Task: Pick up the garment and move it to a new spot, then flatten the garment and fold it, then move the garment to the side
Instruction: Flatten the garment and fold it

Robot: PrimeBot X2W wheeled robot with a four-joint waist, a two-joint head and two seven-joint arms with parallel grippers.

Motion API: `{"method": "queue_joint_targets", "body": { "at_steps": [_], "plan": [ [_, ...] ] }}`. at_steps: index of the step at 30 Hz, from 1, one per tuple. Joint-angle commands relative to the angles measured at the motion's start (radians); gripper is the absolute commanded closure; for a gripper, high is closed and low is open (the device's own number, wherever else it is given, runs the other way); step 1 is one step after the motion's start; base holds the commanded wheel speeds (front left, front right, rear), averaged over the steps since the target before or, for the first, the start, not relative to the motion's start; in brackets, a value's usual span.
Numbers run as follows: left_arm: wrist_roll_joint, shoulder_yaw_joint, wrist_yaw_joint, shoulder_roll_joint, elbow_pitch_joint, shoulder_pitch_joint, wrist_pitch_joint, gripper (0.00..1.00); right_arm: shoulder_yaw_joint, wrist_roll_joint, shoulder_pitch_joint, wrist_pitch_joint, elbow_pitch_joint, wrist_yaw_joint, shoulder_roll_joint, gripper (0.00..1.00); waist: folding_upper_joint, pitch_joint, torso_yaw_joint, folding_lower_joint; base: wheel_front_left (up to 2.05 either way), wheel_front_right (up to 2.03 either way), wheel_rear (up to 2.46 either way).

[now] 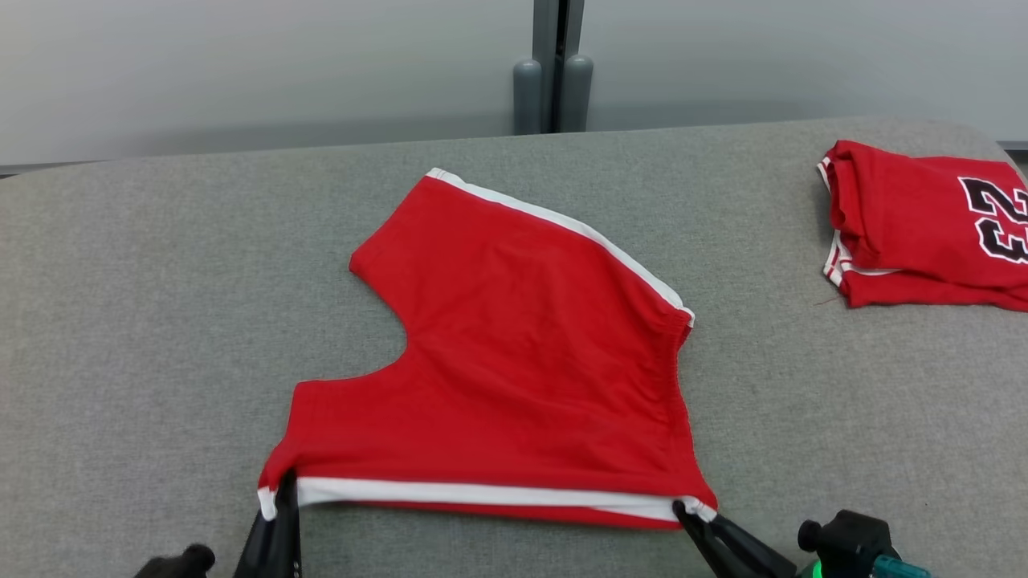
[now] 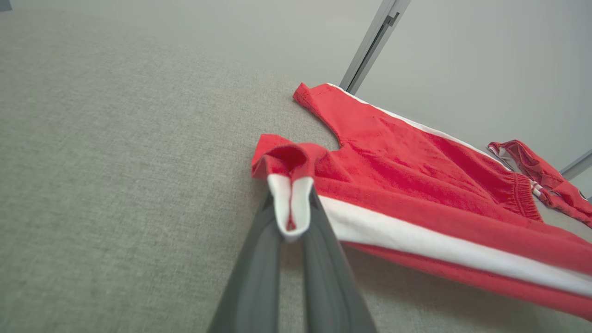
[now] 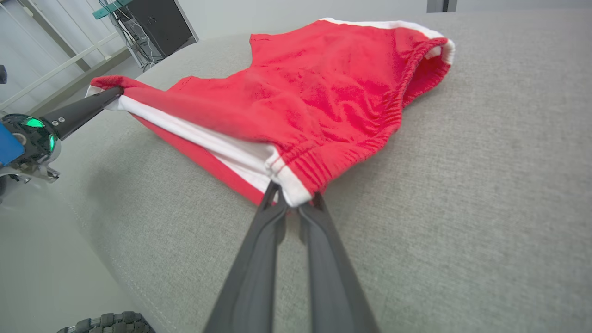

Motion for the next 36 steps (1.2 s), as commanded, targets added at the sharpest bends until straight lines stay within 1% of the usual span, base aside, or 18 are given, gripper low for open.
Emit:
{"method": "queue_joint_targets", "body": {
  "at_steps": [1,5,8,11,13,15,19,25,30,34,35,36],
  "plan": [
    [0.005,0.007,0.003,0.013,-0.006,-0.024,-0.001,1.0,-0.011,-0.007,-0.003,-0.002,-0.005,0.0,0.005,1.0,0.0002,0.001,-0.002,0.0001,0.0,0.0,0.0],
    [0.025,0.002,-0.003,0.051,-0.015,-0.107,0.028,1.0,-0.046,-0.03,-0.05,0.007,-0.016,0.0,0.04,1.0,0.0002,0.02,-0.017,0.0001,0.0,0.0,0.0],
    [0.053,-0.003,-0.006,0.099,-0.01,-0.204,0.058,1.0,-0.069,-0.04,-0.109,0.002,-0.001,0.0,0.066,1.0,0.0002,0.052,-0.04,0.0001,0.0,0.0,0.0],
    [0.087,-0.016,-0.009,0.148,0.006,-0.313,0.103,1.0,-0.076,-0.044,-0.189,0.001,0.033,0.0,0.09,1.0,0.0002,0.097,-0.064,0.0001,0.0,0.0,0.0],
    [0.087,-0.02,-0.012,0.164,0.029,-0.401,0.134,1.0,-0.077,-0.049,-0.249,-0.001,0.065,0.0,0.109,1.0,0.0002,0.132,-0.08,0.0001,0.0,0.0,0.0],
    [0.101,-0.026,-0.017,0.194,0.063,-0.484,0.161,1.0,-0.082,-0.054,-0.304,-0.011,0.095,0.0,0.135,1.0,0.0002,0.165,-0.097,0.0001,0.0,0.0,0.0],
    [0.124,-0.055,-0.024,0.235,0.13,-0.643,0.221,1.0,-0.082,-0.052,-0.412,-0.026,0.155,0.0,0.187,1.0,0.0002,0.234,-0.136,0.0001,0.0,0.0,0.0],
    [0.139,-0.095,-0.033,0.279,0.248,-0.849,0.282,1.0,-0.068,-0.046,-0.542,-0.049,0.26,0.0,0.259,1.0,0.0002,0.3,-0.189,0.0001,0.0,0.0,0.0],
    [0.146,-0.138,-0.038,0.307,0.352,-0.972,0.294,1.0,-0.068,-0.046,-0.611,-0.062,0.332,0.0,0.304,1.0,0.0002,0.332,-0.223,0.0001,0.0,0.0,0.0],
    [0.13,-0.177,-0.039,0.299,0.419,-1.03,0.273,1.0,-0.076,-0.053,-0.641,-0.067,0.375,0.0,0.329,1.0,0.0002,0.344,-0.236,0.0001,0.0,0.0,0.0],
    [0.128,-0.189,-0.039,0.294,0.433,-1.04,0.27,0.88,-0.076,-0.052,-0.645,-0.067,0.383,0.0,0.332,1.0,0.0002,0.345,-0.237,0.0001,0.0,0.0,0.0],
    [0.126,-0.195,-0.039,0.293,0.448,-1.049,0.263,0.48,-0.076,-0.053,-0.65,-0.068,0.39,0.0,0.334,1.0,0.0002,0.345,-0.237,0.0001,0.0,0.0,0.0]
  ]
}}
